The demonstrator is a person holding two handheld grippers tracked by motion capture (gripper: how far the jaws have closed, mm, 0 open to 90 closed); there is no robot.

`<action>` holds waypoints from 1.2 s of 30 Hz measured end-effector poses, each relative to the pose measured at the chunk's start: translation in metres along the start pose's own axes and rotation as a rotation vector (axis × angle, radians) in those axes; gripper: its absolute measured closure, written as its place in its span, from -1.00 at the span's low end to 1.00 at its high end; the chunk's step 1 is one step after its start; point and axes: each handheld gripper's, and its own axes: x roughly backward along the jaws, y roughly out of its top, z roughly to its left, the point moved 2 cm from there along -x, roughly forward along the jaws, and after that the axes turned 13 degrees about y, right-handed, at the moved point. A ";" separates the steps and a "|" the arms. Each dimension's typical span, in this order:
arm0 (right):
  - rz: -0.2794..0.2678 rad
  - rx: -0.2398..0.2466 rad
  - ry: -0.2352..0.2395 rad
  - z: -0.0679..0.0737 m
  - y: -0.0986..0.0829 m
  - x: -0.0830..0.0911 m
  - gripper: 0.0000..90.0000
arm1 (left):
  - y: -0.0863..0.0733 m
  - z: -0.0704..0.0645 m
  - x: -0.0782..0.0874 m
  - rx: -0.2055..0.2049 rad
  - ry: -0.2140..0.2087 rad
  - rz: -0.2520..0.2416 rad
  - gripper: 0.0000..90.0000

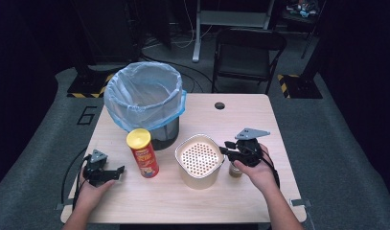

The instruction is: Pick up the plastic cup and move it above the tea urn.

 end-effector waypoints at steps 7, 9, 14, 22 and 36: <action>0.051 -0.030 0.026 -0.004 -0.005 -0.016 0.62 | 0.000 0.000 0.000 0.000 0.000 0.000 -0.74; 0.055 -0.025 0.023 -0.003 -0.006 -0.017 0.62 | 0.000 0.000 0.000 0.000 0.000 0.001 -0.74; 0.052 -0.021 0.036 0.003 -0.010 -0.014 0.63 | 0.000 0.000 0.000 0.000 0.000 0.000 -0.74; 0.064 0.013 0.061 0.015 -0.019 -0.006 0.61 | 0.000 0.000 0.000 0.003 -0.002 0.006 -0.74; -0.047 -0.001 0.024 0.015 -0.018 0.023 0.11 | 0.000 0.000 0.001 0.003 -0.001 0.006 -0.74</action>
